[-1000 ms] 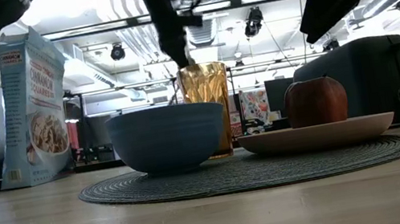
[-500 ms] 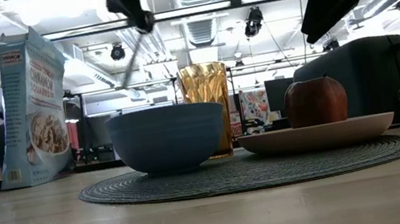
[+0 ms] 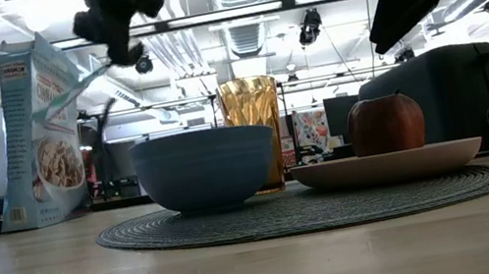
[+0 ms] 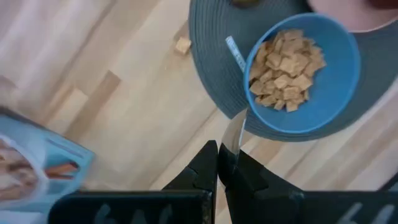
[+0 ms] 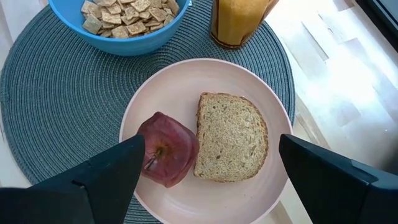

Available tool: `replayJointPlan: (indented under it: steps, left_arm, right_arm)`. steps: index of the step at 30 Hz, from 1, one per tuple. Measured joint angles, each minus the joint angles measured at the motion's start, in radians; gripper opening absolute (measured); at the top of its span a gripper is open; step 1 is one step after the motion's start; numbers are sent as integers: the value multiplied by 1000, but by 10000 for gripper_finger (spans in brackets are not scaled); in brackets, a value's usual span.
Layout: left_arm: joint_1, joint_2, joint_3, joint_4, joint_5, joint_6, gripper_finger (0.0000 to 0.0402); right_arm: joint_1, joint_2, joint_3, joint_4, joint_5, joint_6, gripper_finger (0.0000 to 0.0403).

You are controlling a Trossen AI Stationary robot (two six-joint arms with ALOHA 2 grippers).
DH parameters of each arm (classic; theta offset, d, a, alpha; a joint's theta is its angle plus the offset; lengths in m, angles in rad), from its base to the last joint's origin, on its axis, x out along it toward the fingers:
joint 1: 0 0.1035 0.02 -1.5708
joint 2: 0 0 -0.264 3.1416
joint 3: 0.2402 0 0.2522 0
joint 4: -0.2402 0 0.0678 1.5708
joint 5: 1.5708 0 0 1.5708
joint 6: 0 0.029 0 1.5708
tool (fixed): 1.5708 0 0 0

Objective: Arrange a breakfast setting
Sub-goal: Put the white patterned spoon beside the blue bowl on the gray mat

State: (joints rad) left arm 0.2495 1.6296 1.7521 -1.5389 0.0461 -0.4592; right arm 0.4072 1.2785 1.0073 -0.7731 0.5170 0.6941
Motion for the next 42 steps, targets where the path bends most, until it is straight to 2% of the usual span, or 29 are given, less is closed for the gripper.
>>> replayJointPlan:
  steps: [10, 18, 23, 35, 42]
  left_arm:
    - [-28, -128, -411, 324, 83, -282, 0]
    - [-26, -142, -629, 534, 190, -351, 0]
    - [-16, -142, -691, 677, 191, -350, 0]
    - [1, -138, -703, 702, 48, -301, 2]
    - [1, -138, -743, 738, 12, -243, 49]
  right_arm:
    - [0, 0, -3, 0, 7, 0, 361]
    - [0, 0, -3, 1, 7, 1, 361]
    - [0, 0, -3, 1, 7, 1, 361]
    - [0, 0, -3, 1, -1, 1, 361]
    - [0, 0, -3, 4, -1, 1, 361]
